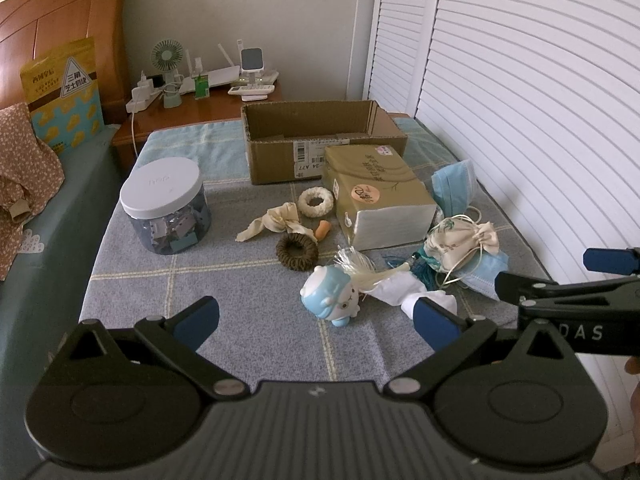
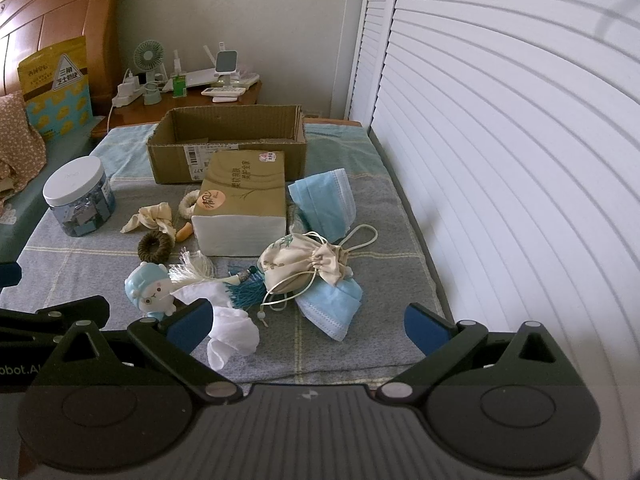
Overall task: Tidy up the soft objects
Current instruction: 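Move the right gripper toward the cream drawstring pouch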
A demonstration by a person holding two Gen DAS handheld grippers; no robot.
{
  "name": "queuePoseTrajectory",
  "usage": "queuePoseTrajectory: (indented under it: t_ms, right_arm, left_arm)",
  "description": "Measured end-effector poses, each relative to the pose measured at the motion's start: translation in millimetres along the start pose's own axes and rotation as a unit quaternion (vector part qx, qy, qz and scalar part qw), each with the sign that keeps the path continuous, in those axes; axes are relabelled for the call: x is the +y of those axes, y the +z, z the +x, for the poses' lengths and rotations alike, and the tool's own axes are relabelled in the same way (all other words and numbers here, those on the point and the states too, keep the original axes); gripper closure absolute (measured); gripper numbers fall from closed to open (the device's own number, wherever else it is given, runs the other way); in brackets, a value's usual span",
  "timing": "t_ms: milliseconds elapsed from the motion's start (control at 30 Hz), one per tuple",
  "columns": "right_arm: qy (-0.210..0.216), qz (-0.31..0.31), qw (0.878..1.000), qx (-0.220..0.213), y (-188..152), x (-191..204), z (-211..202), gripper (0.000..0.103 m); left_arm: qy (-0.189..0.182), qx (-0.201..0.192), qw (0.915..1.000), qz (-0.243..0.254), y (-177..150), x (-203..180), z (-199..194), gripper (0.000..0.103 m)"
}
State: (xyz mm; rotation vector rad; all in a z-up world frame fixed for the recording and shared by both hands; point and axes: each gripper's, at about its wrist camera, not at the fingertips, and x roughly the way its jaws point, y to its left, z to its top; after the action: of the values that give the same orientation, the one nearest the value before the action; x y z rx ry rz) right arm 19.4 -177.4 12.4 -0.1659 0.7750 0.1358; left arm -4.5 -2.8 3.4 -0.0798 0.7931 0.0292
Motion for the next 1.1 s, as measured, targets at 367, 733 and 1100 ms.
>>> queuePoseTrajectory:
  t_ms: [367, 733, 1100]
  right_arm:
    - [-0.002, -0.001, 1.0, -0.003, 1.5, -2.1, -2.2, 0.0]
    - [-0.003, -0.001, 1.0, -0.006, 1.6, -1.6, -2.9, 0.0]
    - [-0.004, -0.002, 1.0, -0.008, 1.9, -1.8, -2.8, 0.0]
  left_arm:
    - [-0.004, 0.0, 1.0, 0.0, 1.9, 0.5, -0.7, 0.001]
    - [-0.007, -0.006, 1.0, 0.002, 1.8, -1.3, 0.5, 0.001]
    - [-0.008, -0.013, 0.9997, 0.017, 3.8, -4.0, 1.6, 0.001]
